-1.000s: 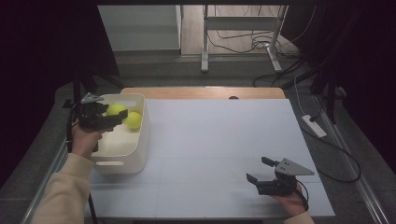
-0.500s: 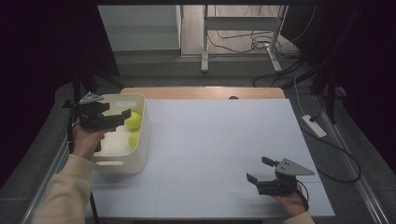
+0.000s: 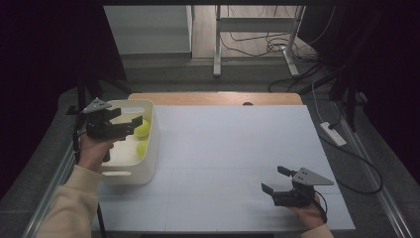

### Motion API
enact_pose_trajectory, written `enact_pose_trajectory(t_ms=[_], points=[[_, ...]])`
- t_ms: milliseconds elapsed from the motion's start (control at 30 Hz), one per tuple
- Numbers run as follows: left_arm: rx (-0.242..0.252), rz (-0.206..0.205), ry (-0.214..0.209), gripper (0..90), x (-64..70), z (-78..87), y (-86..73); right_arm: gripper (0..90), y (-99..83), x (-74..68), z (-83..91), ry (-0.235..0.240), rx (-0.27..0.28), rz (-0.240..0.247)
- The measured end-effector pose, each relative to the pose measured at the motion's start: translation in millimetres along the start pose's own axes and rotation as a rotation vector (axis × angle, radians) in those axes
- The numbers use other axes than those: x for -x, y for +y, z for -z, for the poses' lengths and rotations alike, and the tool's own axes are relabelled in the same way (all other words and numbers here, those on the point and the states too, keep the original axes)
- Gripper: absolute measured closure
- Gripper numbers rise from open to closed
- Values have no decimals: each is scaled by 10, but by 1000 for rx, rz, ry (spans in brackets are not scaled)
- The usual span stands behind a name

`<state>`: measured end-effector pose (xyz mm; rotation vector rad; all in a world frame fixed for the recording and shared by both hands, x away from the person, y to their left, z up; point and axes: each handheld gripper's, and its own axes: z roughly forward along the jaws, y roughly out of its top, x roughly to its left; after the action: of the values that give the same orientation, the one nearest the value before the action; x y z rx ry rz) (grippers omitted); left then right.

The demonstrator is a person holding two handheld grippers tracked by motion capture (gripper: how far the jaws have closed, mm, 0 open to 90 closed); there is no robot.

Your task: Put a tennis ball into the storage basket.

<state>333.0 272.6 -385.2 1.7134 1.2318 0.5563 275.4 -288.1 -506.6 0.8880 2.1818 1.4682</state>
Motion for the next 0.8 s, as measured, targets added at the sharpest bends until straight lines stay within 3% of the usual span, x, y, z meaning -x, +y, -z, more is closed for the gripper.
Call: enact_pose_trajectory(t_ms=[300, 500, 800], points=[[37, -27, -40, 117, 89, 17, -22, 100, -4, 23, 5, 8, 3, -17], [58, -65, -90, 119, 246, 26, -47, 100, -5, 21, -1, 10, 2, -8], [69, -79, -144, 121, 412, 22, -110, 100, -7, 15, 0, -1, -4, 1]])
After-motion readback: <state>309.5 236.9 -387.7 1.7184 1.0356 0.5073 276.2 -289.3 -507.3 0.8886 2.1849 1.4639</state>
